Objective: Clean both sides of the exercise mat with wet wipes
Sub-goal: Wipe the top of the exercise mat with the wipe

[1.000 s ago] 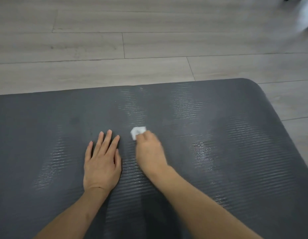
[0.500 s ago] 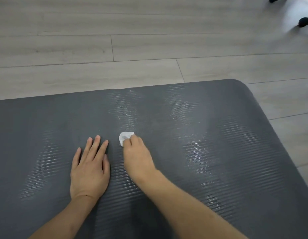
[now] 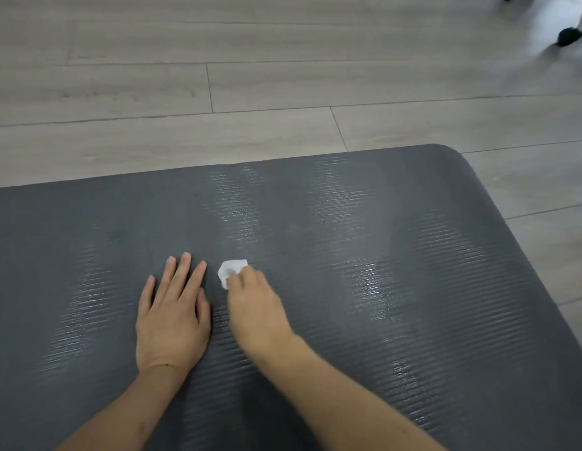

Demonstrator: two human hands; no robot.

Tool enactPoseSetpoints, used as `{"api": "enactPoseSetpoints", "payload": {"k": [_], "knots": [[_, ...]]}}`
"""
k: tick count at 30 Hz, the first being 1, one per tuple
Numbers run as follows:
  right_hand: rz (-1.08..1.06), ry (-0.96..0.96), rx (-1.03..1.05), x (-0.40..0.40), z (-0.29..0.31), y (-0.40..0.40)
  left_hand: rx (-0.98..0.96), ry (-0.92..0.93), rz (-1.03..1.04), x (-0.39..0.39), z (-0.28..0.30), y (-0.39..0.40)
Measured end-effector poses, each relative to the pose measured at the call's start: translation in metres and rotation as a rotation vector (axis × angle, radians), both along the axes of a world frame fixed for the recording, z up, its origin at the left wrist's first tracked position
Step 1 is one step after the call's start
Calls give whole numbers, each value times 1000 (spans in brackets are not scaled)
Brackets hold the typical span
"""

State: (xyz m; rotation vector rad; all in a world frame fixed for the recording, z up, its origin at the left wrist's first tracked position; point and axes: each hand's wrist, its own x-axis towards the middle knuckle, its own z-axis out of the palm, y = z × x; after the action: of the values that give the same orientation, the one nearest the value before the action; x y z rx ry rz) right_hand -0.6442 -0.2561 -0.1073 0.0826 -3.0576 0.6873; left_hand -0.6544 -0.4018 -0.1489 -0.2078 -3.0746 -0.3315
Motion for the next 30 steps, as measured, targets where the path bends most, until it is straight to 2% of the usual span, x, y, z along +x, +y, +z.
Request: {"api": "enactPoseSetpoints", "payload": {"k": [1,3,6,8,10,11,14,15,17,18,21,23,24,27,29,30], "knots": [[41,17,8,0,-4,21,4,0,-2,1,0,0],[-27,-29,122,2,-8,92,-6,0,4,0,0,0],[-389,29,255,17,-6,206,-19,2,13,0,-1,3],[-609,49,195,23,-3,213,-28,-4,12,0,-1,4],[-669,52,91,17,-7,156,-36,-7,12,0,-2,3],[-610,52,20,15,-10,117,-35,-6,7,0,-2,2],[-183,36,12,21,-11,32,-33,1,-6,0,-2,1],[-58,47,30,22,-12,40,-34,3,-6,1,-2,0],[-9,29,100,21,-11,96,-23,8,0,0,-2,1],[-80,-26,133,22,-7,133,-19,8,5,0,-1,2],[-479,-13,231,31,-2,225,-23,5,12,0,-1,3],[-658,33,226,29,-5,209,-27,1,10,0,-1,4],[-667,39,157,26,-10,178,-25,-4,11,0,-1,4],[-372,-18,-29,24,-11,57,-21,-8,2,-1,0,2],[-81,-17,-5,35,-4,11,-18,-1,-3,0,0,1],[27,13,30,36,-5,18,-20,0,-4,0,0,0]]}}
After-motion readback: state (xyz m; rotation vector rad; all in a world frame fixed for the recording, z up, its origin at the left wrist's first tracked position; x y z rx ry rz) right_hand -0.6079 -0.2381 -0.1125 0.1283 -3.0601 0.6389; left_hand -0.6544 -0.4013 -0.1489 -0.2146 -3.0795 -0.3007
